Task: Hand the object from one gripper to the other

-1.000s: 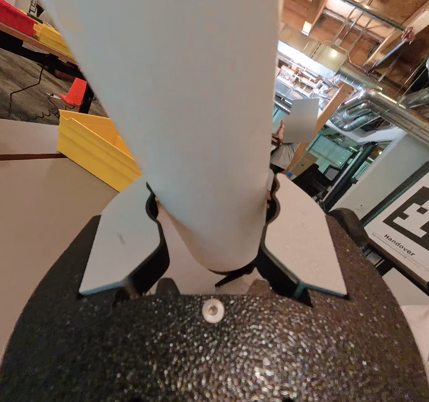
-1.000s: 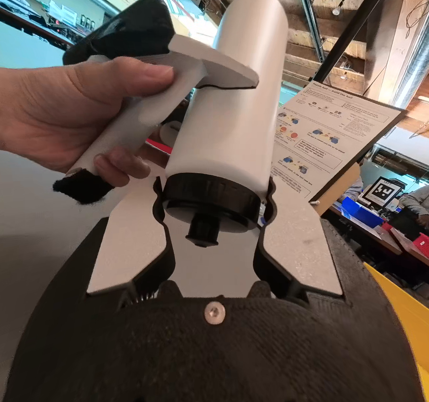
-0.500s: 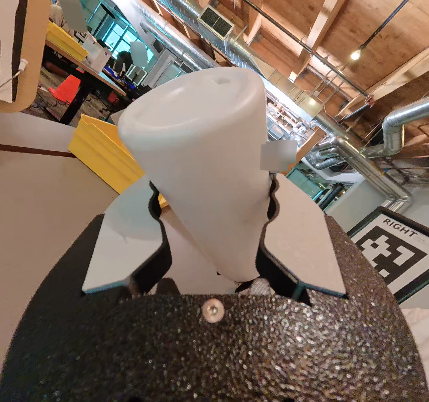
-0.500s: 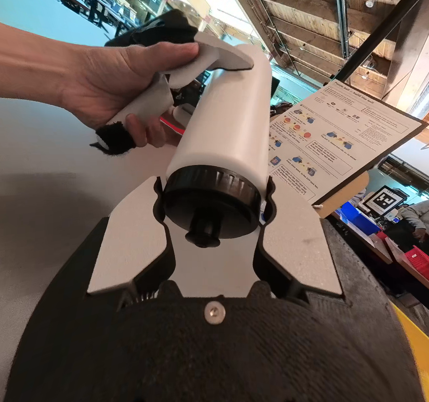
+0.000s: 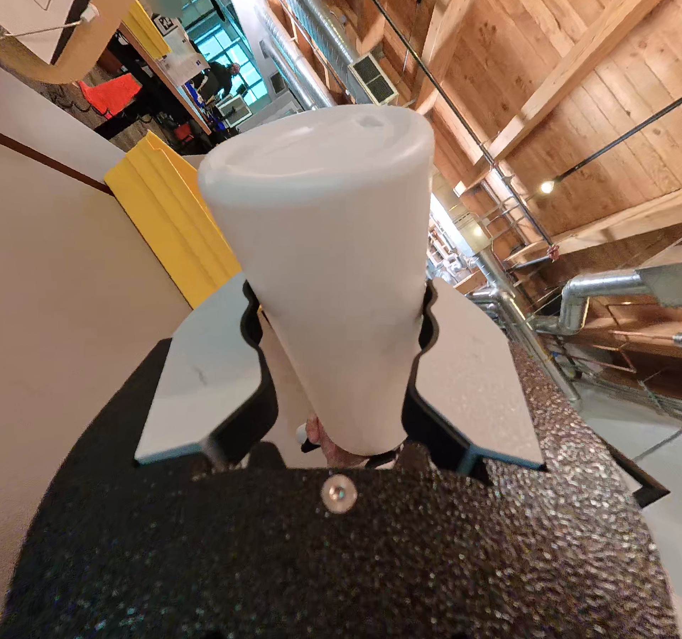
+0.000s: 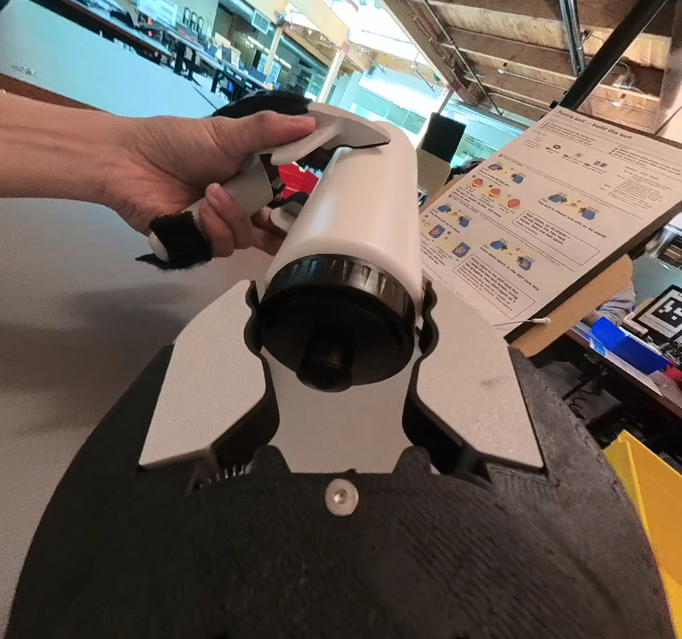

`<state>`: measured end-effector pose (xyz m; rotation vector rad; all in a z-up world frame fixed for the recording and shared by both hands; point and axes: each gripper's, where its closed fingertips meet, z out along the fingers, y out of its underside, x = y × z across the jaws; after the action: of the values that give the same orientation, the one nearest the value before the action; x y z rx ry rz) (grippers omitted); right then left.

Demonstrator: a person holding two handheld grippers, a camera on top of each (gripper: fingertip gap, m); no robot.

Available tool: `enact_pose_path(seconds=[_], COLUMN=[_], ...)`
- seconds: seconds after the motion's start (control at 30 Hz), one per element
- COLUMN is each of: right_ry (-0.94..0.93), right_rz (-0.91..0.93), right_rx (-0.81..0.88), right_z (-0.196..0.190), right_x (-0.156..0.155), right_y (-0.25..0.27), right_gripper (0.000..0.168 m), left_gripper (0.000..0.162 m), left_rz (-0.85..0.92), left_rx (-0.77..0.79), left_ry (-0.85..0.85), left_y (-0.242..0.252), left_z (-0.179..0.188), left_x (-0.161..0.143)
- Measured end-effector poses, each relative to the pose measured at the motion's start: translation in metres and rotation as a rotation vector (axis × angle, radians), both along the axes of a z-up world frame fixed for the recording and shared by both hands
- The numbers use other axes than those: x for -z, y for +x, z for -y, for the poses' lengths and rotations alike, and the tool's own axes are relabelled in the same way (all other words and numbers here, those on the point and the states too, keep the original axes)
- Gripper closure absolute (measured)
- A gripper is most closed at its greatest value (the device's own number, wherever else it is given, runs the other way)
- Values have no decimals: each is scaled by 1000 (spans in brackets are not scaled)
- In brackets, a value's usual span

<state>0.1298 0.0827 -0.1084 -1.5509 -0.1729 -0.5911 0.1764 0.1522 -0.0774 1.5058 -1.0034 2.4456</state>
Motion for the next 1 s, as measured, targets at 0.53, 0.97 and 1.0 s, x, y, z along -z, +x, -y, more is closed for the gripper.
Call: enact_pose_path(seconds=[0.53, 0.97, 1.0], right_ry=[366, 96, 91], right_rz=[127, 537, 573], right_rx=[-43, -81, -67], right_z=[24, 17, 16], right_x=[-35, -29, -31], right_y=[-4, -36, -39], right_gripper=[63, 61, 62], left_gripper=[77, 77, 76], left_rz=[-132, -243, -237], left_rx=[96, 599, 616], left_ry=[-439, -345, -361], left_y=[0, -44, -46], left_z=[37, 121, 123], left_x=[-12, -2, -3])
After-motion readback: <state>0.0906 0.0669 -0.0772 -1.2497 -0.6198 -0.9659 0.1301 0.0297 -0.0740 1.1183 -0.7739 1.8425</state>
